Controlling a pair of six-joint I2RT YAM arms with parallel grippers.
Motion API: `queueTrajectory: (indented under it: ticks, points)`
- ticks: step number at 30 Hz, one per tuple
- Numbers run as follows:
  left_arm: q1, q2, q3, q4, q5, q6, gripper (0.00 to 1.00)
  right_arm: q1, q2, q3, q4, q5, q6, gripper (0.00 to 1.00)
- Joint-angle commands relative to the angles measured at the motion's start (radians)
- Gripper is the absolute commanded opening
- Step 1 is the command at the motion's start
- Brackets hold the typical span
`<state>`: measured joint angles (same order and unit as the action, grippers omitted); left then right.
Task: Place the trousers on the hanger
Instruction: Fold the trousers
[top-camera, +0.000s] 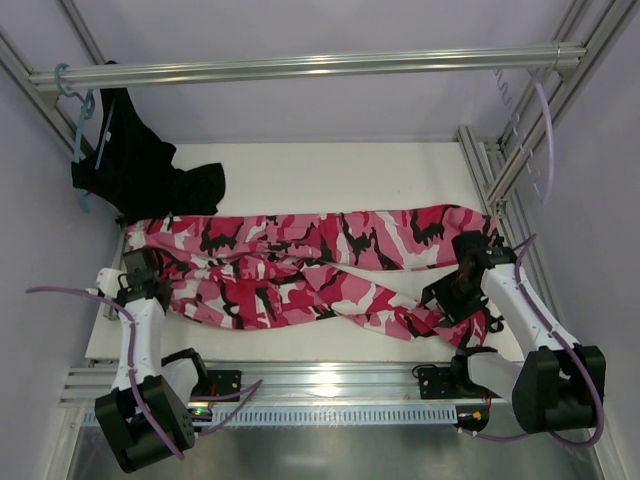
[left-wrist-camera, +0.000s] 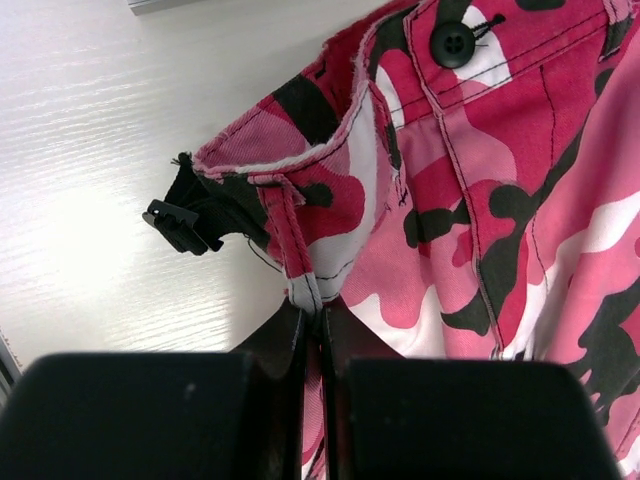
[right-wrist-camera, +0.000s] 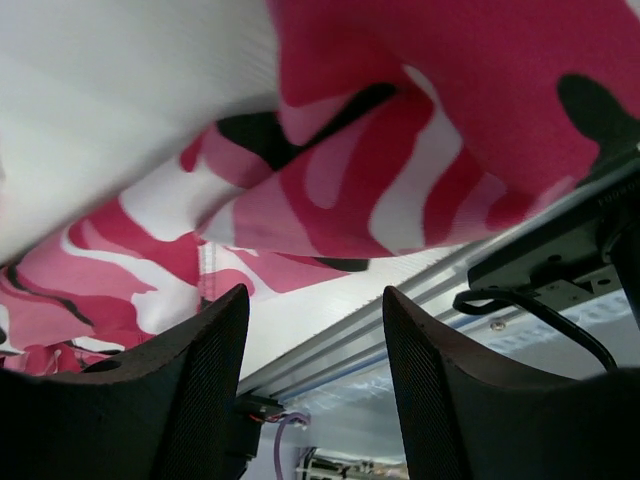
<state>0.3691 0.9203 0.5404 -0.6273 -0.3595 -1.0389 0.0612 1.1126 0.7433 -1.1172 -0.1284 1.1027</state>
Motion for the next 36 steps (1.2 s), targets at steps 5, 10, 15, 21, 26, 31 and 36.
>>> queueTrajectory:
  ticks: [5,10,15,21,26,31,36]
  points:
    - [0.007,-0.017,0.026,0.060,0.047,0.023,0.01,0.025,-0.092,-0.104,-0.043,-0.062,0.252,0.59]
    - [0.005,-0.018,0.032,0.067,0.077,0.031,0.01,0.037,-0.111,-0.101,-0.058,0.012,0.394,0.59]
    - [0.007,-0.031,0.030,0.075,0.074,0.045,0.00,0.064,-0.109,-0.160,0.035,0.018,0.515,0.59]
    - [0.007,-0.043,0.032,0.069,0.070,0.054,0.01,0.072,-0.111,-0.187,0.068,0.111,0.612,0.59]
    - [0.007,-0.060,0.041,0.072,0.080,0.063,0.01,0.072,-0.114,-0.151,0.039,0.260,0.671,0.58]
    - [0.005,-0.070,0.056,0.066,0.074,0.074,0.00,0.071,-0.125,-0.159,0.080,0.355,0.684,0.56]
    - [0.007,-0.074,0.073,0.055,0.051,0.092,0.01,0.071,-0.145,-0.157,0.079,0.412,0.678,0.31]
